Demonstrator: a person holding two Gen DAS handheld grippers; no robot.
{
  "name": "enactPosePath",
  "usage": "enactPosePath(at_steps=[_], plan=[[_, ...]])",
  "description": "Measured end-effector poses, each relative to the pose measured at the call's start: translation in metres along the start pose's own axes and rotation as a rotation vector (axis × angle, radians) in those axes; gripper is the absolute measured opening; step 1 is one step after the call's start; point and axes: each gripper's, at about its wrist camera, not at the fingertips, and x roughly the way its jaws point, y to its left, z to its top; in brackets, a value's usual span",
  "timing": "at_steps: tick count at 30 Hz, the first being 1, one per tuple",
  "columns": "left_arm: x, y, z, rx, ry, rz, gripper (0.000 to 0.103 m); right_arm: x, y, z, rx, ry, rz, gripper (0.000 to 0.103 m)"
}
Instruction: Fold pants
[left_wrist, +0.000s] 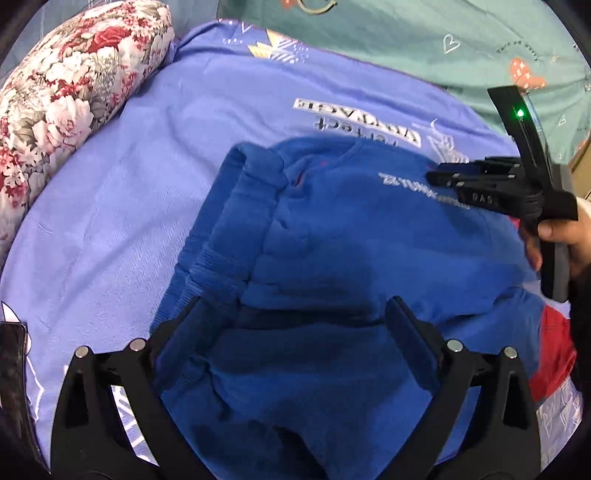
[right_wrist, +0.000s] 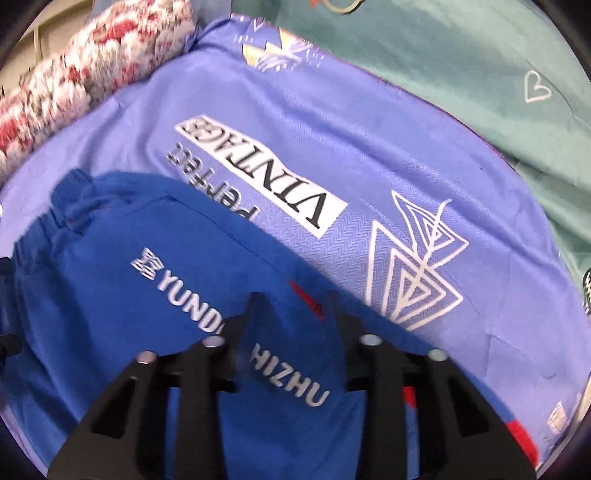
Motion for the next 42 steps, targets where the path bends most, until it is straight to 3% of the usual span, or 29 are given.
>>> enactPosePath(at_steps=[4, 6, 8, 12, 13, 14, 16, 18, 20, 23, 26, 30, 35, 36, 37, 39, 42], plan=[[0.003, -0.002, -0.002, 0.016, -0.014, 0.004, 0.098, -0.001, -0.004, 0.011, -0.051, -0.02, -0.072, 0.004], [0.005, -0.004, -0.004, 0.022, -0.017, 0.004, 0.098, -0.004, -0.014, 0.022, -0.024, -0.061, -0.118, 0.002], [0.005, -0.006, -0.005, 0.035, -0.027, 0.003, 0.098, 0.004, -0.026, 0.032, 0.027, -0.048, -0.1, 0.002], [0.012, -0.007, -0.005, 0.052, -0.029, 0.008, 0.098, 0.015, -0.019, 0.036, -0.017, -0.082, -0.184, 0.003], [0.011, -0.007, -0.005, 0.058, -0.029, 0.011, 0.098, 0.013, -0.022, 0.037, 0.005, -0.082, -0.176, 0.007], [0.01, -0.008, -0.004, 0.059, -0.026, 0.01, 0.098, 0.004, -0.031, 0.036, 0.049, -0.093, -0.167, 0.022], [0.004, -0.006, -0.002, 0.048, -0.013, -0.005, 0.098, -0.02, -0.05, 0.031, 0.153, -0.153, -0.14, 0.038], [-0.011, 0.0, 0.006, 0.032, -0.03, -0.066, 0.098, -0.045, -0.079, 0.016, 0.246, -0.189, -0.077, 0.041], [-0.026, 0.005, 0.016, 0.025, -0.074, -0.074, 0.098, -0.058, -0.106, -0.001, 0.283, -0.168, -0.117, 0.041], [-0.038, 0.017, 0.04, 0.026, -0.128, -0.026, 0.098, -0.057, -0.139, -0.032, 0.293, -0.087, -0.176, 0.04], [-0.021, 0.027, 0.067, 0.057, -0.112, 0.047, 0.098, -0.052, -0.154, -0.057, 0.278, -0.036, -0.161, 0.039], [0.015, 0.03, 0.086, 0.088, -0.034, 0.133, 0.098, -0.045, -0.134, -0.071, 0.165, -0.009, -0.158, 0.038], [0.038, 0.023, 0.091, 0.124, 0.0, 0.148, 0.098, -0.021, -0.124, -0.07, 0.055, 0.027, -0.174, 0.037], [0.042, 0.021, 0.091, 0.132, 0.002, 0.154, 0.098, -0.022, -0.131, -0.068, 0.079, 0.014, -0.171, 0.035], [0.049, 0.019, 0.093, 0.147, 0.003, 0.18, 0.098, -0.021, -0.138, -0.066, 0.101, 0.011, -0.207, 0.019], [0.064, 0.019, 0.098, 0.164, -0.004, 0.26, 0.099, -0.02, -0.158, -0.066, 0.176, -0.006, -0.327, 0.008], [0.078, 0.023, 0.105, 0.142, 0.03, 0.261, 0.1, -0.018, -0.167, -0.077, 0.228, 0.005, -0.36, 0.007]])
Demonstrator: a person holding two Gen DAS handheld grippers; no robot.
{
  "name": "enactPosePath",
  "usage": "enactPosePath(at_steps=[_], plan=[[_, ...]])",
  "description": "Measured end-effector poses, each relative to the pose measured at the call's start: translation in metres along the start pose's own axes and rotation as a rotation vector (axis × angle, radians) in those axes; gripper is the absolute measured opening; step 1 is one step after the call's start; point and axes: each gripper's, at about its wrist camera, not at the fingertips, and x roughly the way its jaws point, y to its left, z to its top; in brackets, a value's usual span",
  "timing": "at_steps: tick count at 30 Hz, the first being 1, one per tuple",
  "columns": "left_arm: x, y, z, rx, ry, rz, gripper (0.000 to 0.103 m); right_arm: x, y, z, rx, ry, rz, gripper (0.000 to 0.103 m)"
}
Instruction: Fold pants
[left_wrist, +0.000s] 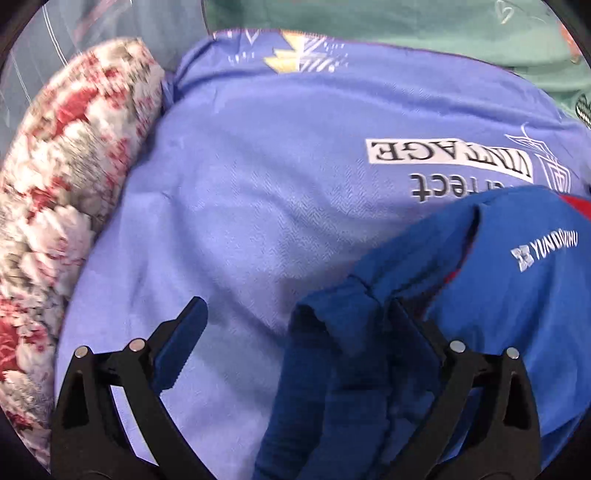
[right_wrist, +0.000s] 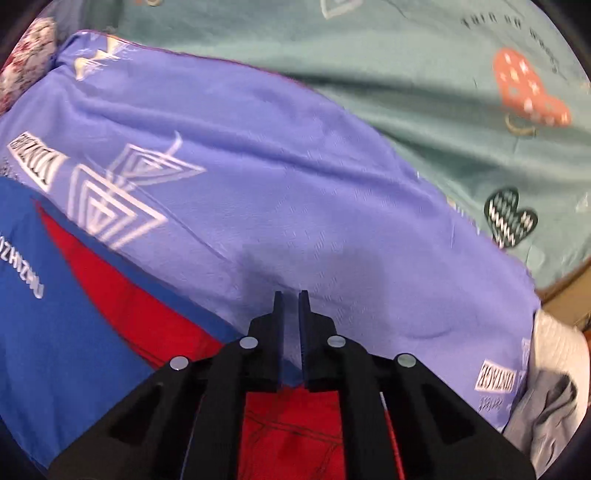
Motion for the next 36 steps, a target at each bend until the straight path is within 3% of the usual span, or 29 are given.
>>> enactPosePath(at_steps=[3, 5, 7, 9, 11, 14, 16, 17, 18, 19, 20, 22, 24, 26, 29, 31, 33, 36], plan=[[-0.007, 0.003, 0.003, 0.0, 0.002, -0.004, 0.1, -0.032, -0.025, -0.011, 0.138, -0.07, 0.113, 0.009], [-0.016, 0.007, 0.004, 0.003, -0.03, -0.002, 0.1, -0.057, -0.046, -0.026, 0.209, -0.104, 0.196, 0.02], [-0.022, 0.013, 0.004, -0.012, -0.038, -0.021, 0.1, -0.073, -0.062, -0.043, 0.242, -0.091, 0.259, 0.033], [-0.024, 0.016, 0.005, -0.028, -0.033, -0.036, 0.1, -0.077, -0.081, -0.068, 0.297, -0.036, 0.36, 0.033], [-0.025, 0.013, 0.006, -0.026, -0.032, -0.033, 0.1, -0.067, -0.089, -0.086, 0.335, 0.02, 0.403, 0.032], [-0.017, 0.006, 0.005, -0.02, -0.015, -0.007, 0.1, -0.035, -0.108, -0.114, 0.369, 0.134, 0.29, 0.032], [-0.01, 0.007, 0.004, -0.058, 0.011, -0.022, 0.1, -0.03, -0.136, -0.128, 0.445, 0.115, 0.227, 0.029], [-0.007, 0.009, 0.004, -0.079, 0.021, -0.027, 0.1, -0.027, -0.156, -0.138, 0.514, 0.127, 0.136, 0.023], [-0.003, 0.011, 0.004, -0.092, 0.029, -0.035, 0.1, -0.022, -0.175, -0.147, 0.588, 0.132, 0.138, 0.007], [0.0, 0.012, 0.004, -0.098, 0.036, -0.039, 0.1, -0.018, -0.193, -0.158, 0.685, 0.124, 0.195, 0.0], [0.001, 0.013, 0.005, -0.101, 0.039, -0.043, 0.1, -0.019, -0.195, -0.161, 0.721, 0.121, 0.202, 0.0], [-0.001, 0.011, 0.006, -0.099, 0.041, -0.031, 0.1, -0.033, -0.175, -0.148, 0.641, 0.104, 0.126, 0.0], [-0.011, 0.006, 0.006, -0.076, 0.016, -0.016, 0.1, -0.062, -0.147, -0.134, 0.538, 0.0, 0.119, 0.011], [-0.028, -0.001, 0.005, -0.034, -0.031, -0.005, 0.099, -0.08, -0.133, -0.127, 0.531, -0.04, 0.181, 0.039], [-0.049, -0.002, 0.003, -0.016, -0.069, -0.032, 0.099, -0.076, -0.119, -0.124, 0.514, 0.02, 0.284, 0.04], [-0.058, -0.002, -0.001, -0.012, -0.089, -0.06, 0.099, -0.06, -0.111, -0.127, 0.473, 0.088, 0.291, 0.04], [-0.058, -0.004, -0.003, -0.006, -0.081, -0.072, 0.099, -0.035, -0.105, -0.127, 0.443, 0.157, 0.233, 0.04], [-0.035, -0.009, -0.008, 0.012, -0.004, -0.019, 0.099, -0.026, -0.127, -0.131, 0.552, 0.133, 0.004, 0.041]])
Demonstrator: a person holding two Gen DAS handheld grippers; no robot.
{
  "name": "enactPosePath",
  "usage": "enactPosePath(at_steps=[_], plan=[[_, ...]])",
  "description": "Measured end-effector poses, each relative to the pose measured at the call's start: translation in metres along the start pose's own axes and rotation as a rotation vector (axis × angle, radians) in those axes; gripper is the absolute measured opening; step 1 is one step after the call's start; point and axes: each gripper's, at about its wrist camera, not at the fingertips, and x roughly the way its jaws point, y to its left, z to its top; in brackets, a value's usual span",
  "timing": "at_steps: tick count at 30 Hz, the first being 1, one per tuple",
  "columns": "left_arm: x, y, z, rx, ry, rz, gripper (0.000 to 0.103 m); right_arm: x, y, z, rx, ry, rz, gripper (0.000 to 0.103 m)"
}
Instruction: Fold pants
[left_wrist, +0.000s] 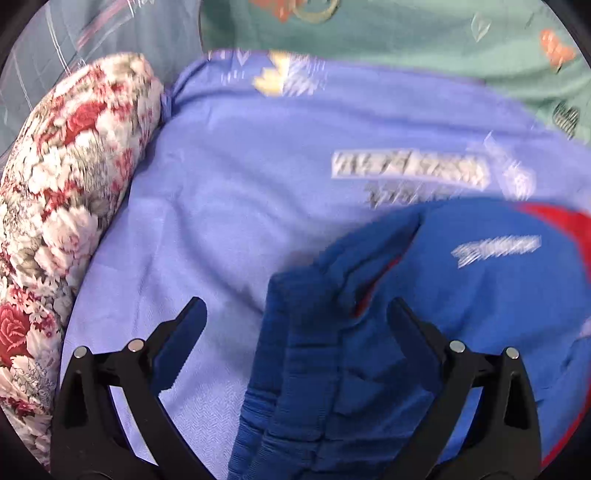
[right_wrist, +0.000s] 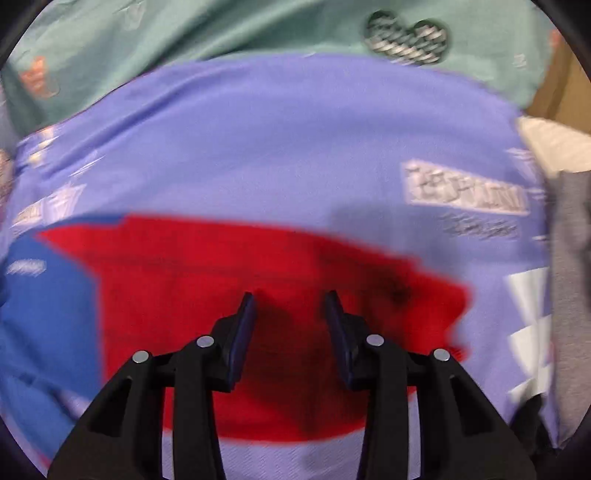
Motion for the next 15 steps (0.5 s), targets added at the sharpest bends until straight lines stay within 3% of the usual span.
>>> enactPosePath(at_steps=[2, 5, 9, 15], plan=[[0.011, 0.002, -0.006, -0.039, 0.068, -0.007, 0.097, -0.009, -0.005, -0.004, 0.102, 0.01, 0.073, 0.037], [-0.007, 0.003, -0.015, -0.058, 0.036, -0.072, 0.098, -0.049, 0.01, -0.026, -0.001, -0.003, 0.175, 0.047], [-0.047, 0.0, -0.033, -0.022, -0.038, -0.1, 0.098, -0.106, -0.019, -0.081, -0.069, 0.05, 0.136, 0.056], [-0.08, -0.002, -0.073, -0.03, -0.05, -0.159, 0.098, -0.151, -0.095, -0.168, 0.014, 0.111, 0.077, 0.058]])
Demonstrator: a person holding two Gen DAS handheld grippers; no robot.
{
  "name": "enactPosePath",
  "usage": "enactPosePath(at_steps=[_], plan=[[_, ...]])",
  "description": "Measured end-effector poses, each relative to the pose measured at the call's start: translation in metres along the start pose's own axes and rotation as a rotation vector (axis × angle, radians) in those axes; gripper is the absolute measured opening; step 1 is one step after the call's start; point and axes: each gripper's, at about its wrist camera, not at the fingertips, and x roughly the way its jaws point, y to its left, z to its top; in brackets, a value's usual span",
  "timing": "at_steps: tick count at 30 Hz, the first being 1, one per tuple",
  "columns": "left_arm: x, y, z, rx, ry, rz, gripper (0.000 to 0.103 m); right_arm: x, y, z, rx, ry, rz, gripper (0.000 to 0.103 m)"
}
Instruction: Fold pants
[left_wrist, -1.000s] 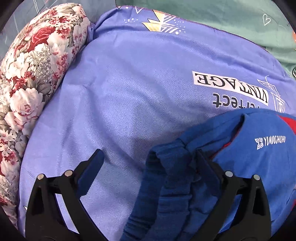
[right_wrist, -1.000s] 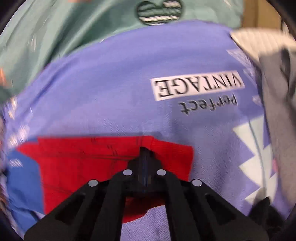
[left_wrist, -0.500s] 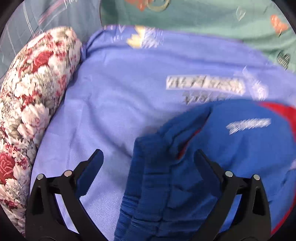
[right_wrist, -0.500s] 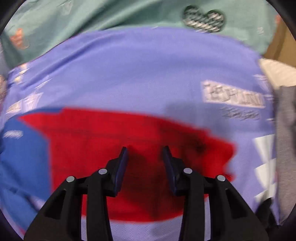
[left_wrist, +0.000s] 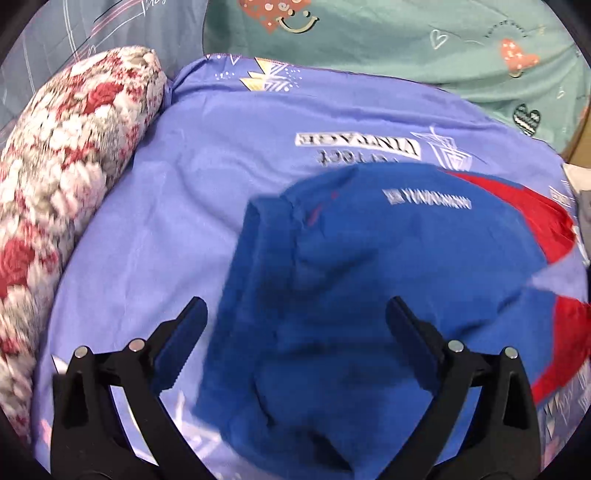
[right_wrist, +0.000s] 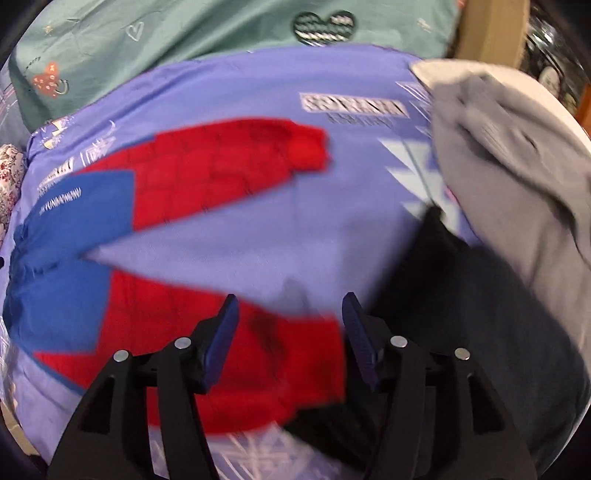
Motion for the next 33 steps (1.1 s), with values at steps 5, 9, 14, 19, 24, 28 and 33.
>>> enactPosePath(at_steps=[5, 9, 14, 19, 24, 28, 33], plan=[[-0.007, -0.009, -0.041, 0.017, 0.029, -0.011, 0.098, -0.005, -0.005, -0.034, -0.003, -0.026, 0.0, 0.057], [0.0, -0.017, -0.063, 0.029, 0.064, -0.014, 0.098, -0.005, 0.007, -0.037, -0.021, -0.058, -0.001, 0.049], [0.021, -0.015, -0.07, 0.008, 0.116, 0.01, 0.098, 0.02, 0.024, -0.04, -0.096, -0.014, -0.021, 0.039], [0.03, -0.014, -0.071, 0.012, 0.145, 0.011, 0.099, 0.027, 0.028, -0.039, -0.127, 0.001, -0.06, 0.018], [0.026, -0.01, -0.07, 0.011, 0.161, -0.006, 0.098, -0.015, 0.021, -0.042, -0.107, -0.034, -0.052, 0.015], [0.014, -0.011, -0.07, 0.024, 0.153, -0.022, 0.098, -0.029, 0.017, -0.05, -0.093, -0.034, -0.056, 0.015], [0.002, -0.007, -0.073, 0.022, 0.147, -0.069, 0.098, -0.028, 0.009, -0.069, -0.085, 0.018, -0.089, 0.017]])
